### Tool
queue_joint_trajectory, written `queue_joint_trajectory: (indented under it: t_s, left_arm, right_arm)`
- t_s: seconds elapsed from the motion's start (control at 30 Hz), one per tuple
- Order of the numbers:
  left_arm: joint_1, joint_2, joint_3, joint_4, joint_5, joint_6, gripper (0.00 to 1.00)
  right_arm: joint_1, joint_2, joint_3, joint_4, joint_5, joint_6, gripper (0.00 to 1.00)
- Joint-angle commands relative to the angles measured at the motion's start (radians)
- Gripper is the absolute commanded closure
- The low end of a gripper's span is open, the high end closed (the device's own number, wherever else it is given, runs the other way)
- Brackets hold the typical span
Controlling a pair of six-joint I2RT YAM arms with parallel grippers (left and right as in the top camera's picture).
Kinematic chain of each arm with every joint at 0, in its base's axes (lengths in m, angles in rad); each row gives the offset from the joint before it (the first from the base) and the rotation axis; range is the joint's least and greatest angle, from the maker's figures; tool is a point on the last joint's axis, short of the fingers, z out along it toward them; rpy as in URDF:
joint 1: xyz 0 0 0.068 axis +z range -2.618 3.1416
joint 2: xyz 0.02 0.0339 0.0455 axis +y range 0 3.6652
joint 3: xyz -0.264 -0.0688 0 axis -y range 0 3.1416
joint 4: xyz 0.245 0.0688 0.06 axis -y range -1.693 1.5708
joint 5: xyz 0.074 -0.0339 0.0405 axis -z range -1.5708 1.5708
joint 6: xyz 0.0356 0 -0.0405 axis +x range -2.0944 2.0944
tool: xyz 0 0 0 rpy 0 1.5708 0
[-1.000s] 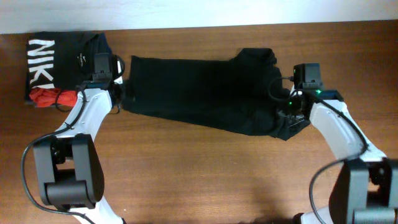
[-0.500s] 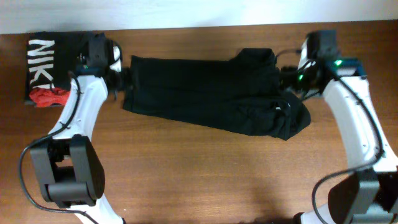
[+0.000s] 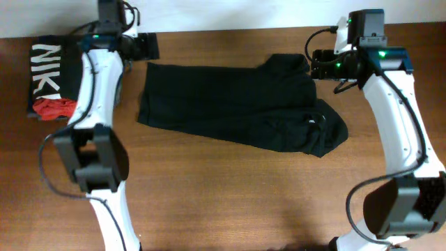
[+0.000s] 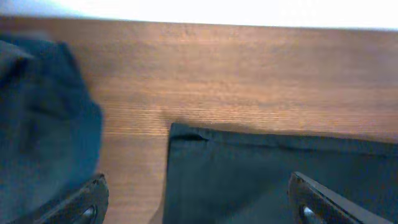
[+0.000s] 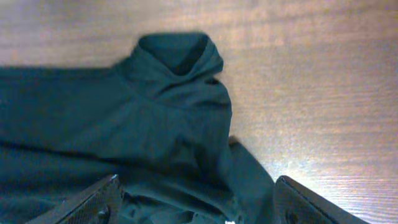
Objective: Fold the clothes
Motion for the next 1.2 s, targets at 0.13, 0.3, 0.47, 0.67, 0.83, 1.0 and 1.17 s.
queue_joint_trajectory:
  t_s: [0.13, 0.3, 0.47, 0.67, 0.83, 1.0, 1.17]
  left_arm:
    - [-0.024, 0.194, 0.087, 0.079, 0.038, 0.016, 0.11]
    - [-0.026, 0.244, 0.087, 0.119, 0.037, 0.016, 0.18]
    - [-0.027, 0.291, 0.087, 0.160, 0.000, 0.016, 0.20]
    - [-0.027, 0.347, 0.087, 0.167, -0.002, 0.016, 0.23]
    - [-0.027, 0.359, 0.087, 0.168, -0.019, 0.015, 0.64]
    - [-0.027, 0.357, 0.095, 0.113, -0.019, -0.012, 0.99]
    - [-0.027, 0.357, 0.141, -0.009, -0.018, -0.064, 0.99]
  right_arm:
    - [0.009, 0.015, 0.014, -0.003, -0.005, -0.005, 0.18]
    - [0.009, 0.015, 0.014, -0.019, -0.006, -0.005, 0.18]
    - [0.009, 0.015, 0.013, -0.019, -0.006, -0.005, 0.18]
    - [0.009, 0.015, 0.012, -0.018, -0.006, -0.005, 0.18]
    - [0.009, 0.019, 0.012, 0.003, -0.006, -0.005, 0.21]
    - [0.009, 0.085, 0.012, 0.122, -0.005, 0.005, 0.29]
    - [0.009, 0.209, 0.012, 0.279, -0.006, 0.005, 0.29]
